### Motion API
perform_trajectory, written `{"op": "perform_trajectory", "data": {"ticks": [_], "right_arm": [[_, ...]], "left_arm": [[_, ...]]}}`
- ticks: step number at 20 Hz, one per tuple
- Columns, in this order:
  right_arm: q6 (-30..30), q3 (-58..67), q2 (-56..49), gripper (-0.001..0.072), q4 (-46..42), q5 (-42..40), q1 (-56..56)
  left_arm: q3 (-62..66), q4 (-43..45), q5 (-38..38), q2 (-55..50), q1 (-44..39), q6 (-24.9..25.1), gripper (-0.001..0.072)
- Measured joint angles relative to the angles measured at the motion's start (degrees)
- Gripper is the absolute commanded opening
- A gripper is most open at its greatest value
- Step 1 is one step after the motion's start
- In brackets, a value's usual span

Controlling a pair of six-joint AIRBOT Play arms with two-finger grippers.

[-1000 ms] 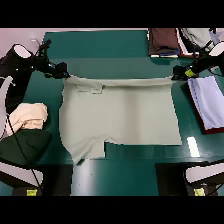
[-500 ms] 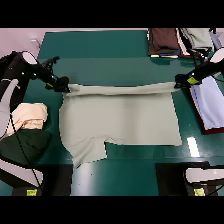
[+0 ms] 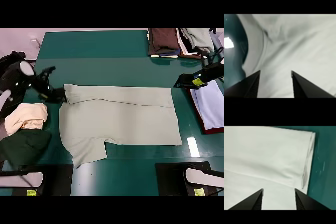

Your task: Fold the shirts.

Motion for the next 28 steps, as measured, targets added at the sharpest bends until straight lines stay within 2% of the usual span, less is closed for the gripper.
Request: {"op": "perform_trajectory", "data": {"ticks": [5, 9, 14, 19, 20, 21, 22, 28], "right_arm": [[-0.09, -0.09, 6.1, 0.0452, 0.92, 0.22, 1.84], [-0.37, -0.09, 7.58, 0.0452, 1.22, -0.61, 3.65], [-0.61, -0.09, 7.98, 0.0452, 1.33, -0.98, 4.31], [-0.63, -0.09, 8.07, 0.0452, 1.38, -1.09, 4.44], [-0.66, -0.09, 8.07, 0.0452, 1.38, -1.09, 4.44], [-0.66, -0.09, 8.07, 0.0452, 1.38, -1.09, 4.44], [-0.63, -0.09, 8.09, 0.0452, 1.4, -0.96, 4.44], [-1.11, -3.23, 9.33, 0.0451, 1.22, 4.61, -1.01]], "left_arm": [[-24.28, 0.94, 1.07, 20.11, 0.02, -3.21, 0.0465], [-37.09, -0.09, 0.15, 31.58, 0.02, -6.73, 0.0465], [-45.31, -5.25, 1.01, 35.95, 0.02, -8.35, 0.0465], [-51.08, -13.92, 5.95, 36.85, 0.04, -8.02, 0.0462], [-51.84, -15.52, 6.8, 36.96, 0.0, -7.76, 0.0354], [-52.46, -16.63, 8.57, 37.05, -0.02, -7.5, 0.0139], [-52.92, -16.85, 10.1, 36.89, -0.04, -7.04, 0.0025], [-48.22, -18.03, 10.23, 37.27, -0.02, -3.69, 0.0023]]}}
